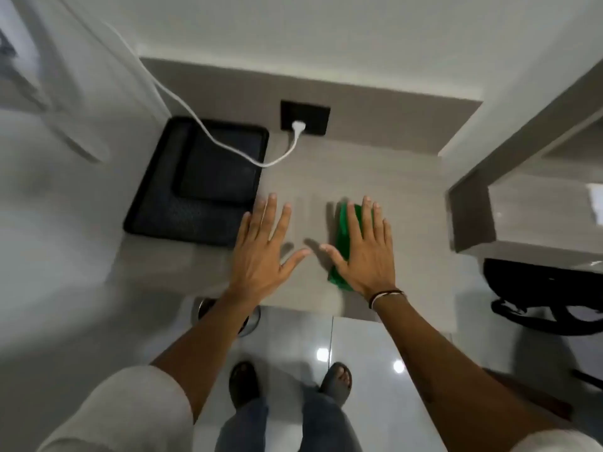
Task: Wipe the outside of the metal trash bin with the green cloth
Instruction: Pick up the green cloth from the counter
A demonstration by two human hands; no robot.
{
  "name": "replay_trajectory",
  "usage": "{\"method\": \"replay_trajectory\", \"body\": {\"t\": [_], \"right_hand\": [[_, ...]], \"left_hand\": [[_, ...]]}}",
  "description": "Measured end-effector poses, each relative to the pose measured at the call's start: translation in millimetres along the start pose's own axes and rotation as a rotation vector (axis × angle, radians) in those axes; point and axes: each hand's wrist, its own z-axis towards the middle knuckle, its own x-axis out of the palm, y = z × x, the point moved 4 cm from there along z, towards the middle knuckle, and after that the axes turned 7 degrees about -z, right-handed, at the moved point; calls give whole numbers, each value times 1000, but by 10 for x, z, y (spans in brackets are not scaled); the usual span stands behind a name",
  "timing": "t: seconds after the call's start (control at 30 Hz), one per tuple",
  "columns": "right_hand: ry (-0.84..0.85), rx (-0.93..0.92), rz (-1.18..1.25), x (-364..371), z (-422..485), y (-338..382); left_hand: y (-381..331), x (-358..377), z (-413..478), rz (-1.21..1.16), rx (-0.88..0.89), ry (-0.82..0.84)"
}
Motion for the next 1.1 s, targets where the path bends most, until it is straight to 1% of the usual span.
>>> {"method": "replay_trajectory", "body": {"t": [0.03,0.1,0.2,0.3,0.43,0.67,0.87,1.0,1.1], "right_hand": [[31,-8,1,153,7,-22],[27,3,-13,375,53,-108],[7,14,-22,692,112,-123],[-45,39,-51,792,149,-103],[-87,85,-106,838,147,-82],[-99,113,-117,834,130,-36],[-137,71,-87,835,123,-80],[-171,19,-18,858,108,-93],[-197,-45,52,877,5,-50]], "left_hand": [[40,167,-54,-9,-20,46],[131,421,-133,-7,-44,63],[268,761,-264,10,-80,85],[354,921,-277,27,-89,76],[381,983,-247,22,-93,41],[412,1043,-270,40,-117,84],[403,1052,-280,30,-108,63],[396,1005,-459,21,-125,-21],[374,1013,-729,38,-178,-83]]}}
